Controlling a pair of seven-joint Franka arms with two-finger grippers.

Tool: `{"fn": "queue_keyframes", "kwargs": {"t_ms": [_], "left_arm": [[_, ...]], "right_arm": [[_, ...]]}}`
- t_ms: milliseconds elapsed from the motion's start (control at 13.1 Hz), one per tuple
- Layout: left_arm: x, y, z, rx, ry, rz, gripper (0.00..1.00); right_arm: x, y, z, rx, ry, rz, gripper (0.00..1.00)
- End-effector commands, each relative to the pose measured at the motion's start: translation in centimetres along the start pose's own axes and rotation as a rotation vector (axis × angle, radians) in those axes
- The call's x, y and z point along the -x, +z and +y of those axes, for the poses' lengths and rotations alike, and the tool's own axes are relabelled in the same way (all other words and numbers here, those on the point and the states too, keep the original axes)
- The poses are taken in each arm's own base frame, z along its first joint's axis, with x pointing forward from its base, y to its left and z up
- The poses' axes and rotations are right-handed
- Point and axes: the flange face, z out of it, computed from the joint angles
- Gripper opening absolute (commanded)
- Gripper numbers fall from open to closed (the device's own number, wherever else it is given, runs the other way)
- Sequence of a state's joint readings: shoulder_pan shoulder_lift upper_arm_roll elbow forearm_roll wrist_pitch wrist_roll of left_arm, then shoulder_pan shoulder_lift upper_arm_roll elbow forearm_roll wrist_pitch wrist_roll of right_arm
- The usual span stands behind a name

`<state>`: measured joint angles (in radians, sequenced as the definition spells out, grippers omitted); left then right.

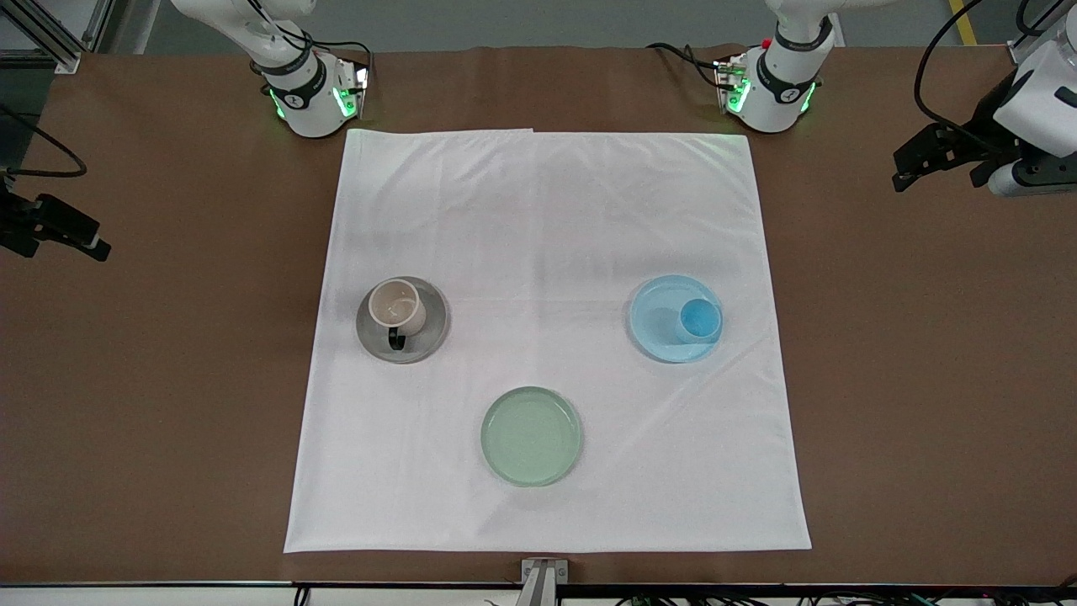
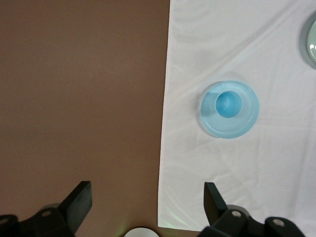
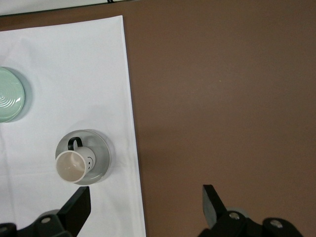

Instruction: Place blue cup in blue plate and white mug in gray plate

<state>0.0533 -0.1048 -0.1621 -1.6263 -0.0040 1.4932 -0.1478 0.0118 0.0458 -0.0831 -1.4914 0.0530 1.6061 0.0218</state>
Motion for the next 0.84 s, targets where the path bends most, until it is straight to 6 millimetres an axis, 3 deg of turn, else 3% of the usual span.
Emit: {"fn": "queue_keyframes", "kwargs": {"t_ms": [0, 381, 762], "left_arm": [[0.2, -0.5, 0.4, 0.002, 0.008, 0.011, 1.0], [0.2, -0.5, 0.4, 0.002, 0.015, 0.011, 1.0], [-0.1, -0.7, 0.3, 0.004, 0.01, 0.016, 1.0]], "right_arm": [[-0.1, -0.7, 0.1, 0.012, 0.001, 0.005, 1.0], [-0.1, -2.1, 0.5, 0.013, 0.005, 0.031, 1.0], [-0.1, -2.2, 0.8, 0.013, 0.009, 0.032, 1.0]]}}
